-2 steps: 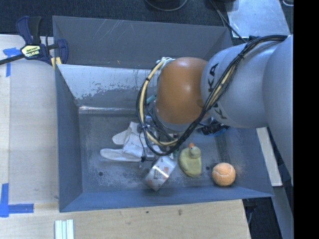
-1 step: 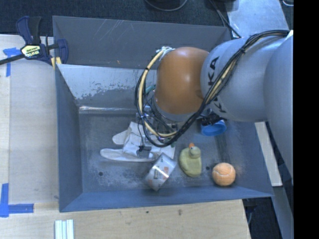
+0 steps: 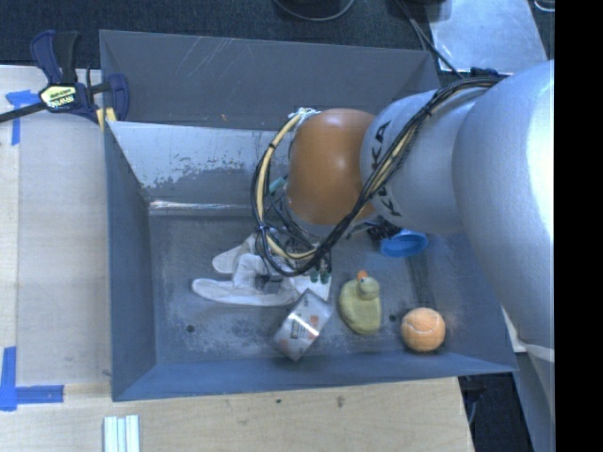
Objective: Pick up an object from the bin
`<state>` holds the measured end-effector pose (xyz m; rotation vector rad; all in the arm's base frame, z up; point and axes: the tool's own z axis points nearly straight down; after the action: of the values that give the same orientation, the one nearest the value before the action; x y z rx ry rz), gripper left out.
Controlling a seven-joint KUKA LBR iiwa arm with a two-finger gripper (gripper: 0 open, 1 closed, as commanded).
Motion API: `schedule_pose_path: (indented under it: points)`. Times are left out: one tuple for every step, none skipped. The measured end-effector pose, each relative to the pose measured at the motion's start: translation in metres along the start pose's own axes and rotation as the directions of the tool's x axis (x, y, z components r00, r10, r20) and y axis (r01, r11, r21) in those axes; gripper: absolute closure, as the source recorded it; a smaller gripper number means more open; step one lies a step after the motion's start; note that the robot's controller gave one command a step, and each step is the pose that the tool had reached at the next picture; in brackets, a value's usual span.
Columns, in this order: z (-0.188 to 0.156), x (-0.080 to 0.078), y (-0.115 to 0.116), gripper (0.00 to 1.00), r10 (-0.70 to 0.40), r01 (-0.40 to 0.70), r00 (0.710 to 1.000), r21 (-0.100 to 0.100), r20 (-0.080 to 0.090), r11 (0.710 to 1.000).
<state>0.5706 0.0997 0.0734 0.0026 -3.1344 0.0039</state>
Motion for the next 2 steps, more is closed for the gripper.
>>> schedule_pose_path:
  points:
    - [0.000,0.000,0.000,1.00,0.000,0.000,1.000,0.000,0.000,1.000]
    - [-0.048,-0.016,-0.007,1.00,0.014,-0.014,1.000,-0.001,0.002,1.000]
